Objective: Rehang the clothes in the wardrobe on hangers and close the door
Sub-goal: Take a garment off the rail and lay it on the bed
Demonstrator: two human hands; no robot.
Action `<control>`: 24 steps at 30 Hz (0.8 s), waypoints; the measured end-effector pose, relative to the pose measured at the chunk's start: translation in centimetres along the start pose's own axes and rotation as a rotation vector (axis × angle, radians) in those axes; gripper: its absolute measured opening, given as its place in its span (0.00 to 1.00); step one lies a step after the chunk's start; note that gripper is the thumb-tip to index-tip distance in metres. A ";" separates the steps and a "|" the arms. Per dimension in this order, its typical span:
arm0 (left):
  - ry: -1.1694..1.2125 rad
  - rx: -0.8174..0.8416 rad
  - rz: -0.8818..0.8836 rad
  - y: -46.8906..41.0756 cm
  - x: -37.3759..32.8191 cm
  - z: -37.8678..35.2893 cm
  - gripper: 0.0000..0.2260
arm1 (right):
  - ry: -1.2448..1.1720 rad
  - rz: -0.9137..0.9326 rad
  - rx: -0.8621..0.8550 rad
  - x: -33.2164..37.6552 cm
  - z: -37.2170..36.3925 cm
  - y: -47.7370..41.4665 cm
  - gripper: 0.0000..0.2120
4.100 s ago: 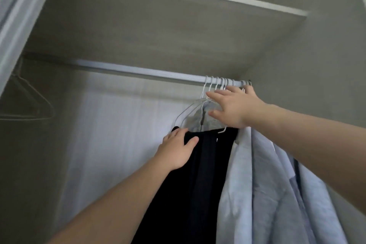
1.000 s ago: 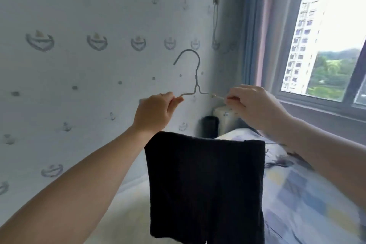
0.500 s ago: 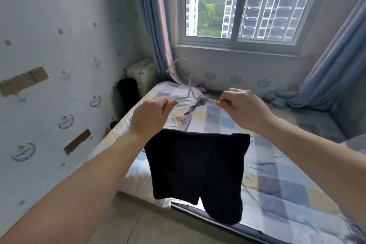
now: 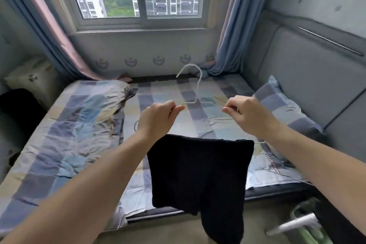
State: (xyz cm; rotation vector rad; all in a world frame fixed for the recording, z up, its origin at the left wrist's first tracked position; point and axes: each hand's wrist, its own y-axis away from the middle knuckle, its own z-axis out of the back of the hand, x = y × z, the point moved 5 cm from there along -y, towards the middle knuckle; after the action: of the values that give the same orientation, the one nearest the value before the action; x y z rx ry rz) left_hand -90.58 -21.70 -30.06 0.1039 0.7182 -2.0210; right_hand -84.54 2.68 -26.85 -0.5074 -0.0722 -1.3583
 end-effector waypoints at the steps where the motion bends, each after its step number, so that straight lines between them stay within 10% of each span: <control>1: 0.019 0.027 -0.005 -1.0 -0.5 -1.9 0.21 | 0.003 -0.026 0.006 -1.8 0.0 0.0 0.10; 24: 0.178 0.589 0.359 -21.4 -6.9 -47.3 0.19 | 0.051 -0.392 0.347 -50.2 -15.0 -10.8 0.10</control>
State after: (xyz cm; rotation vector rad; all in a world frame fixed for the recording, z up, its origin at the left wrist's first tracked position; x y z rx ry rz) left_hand -114.25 16.50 -57.07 0.7109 0.1682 -1.8248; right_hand -109.73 41.38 -53.86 -0.1683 -0.3747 -1.6976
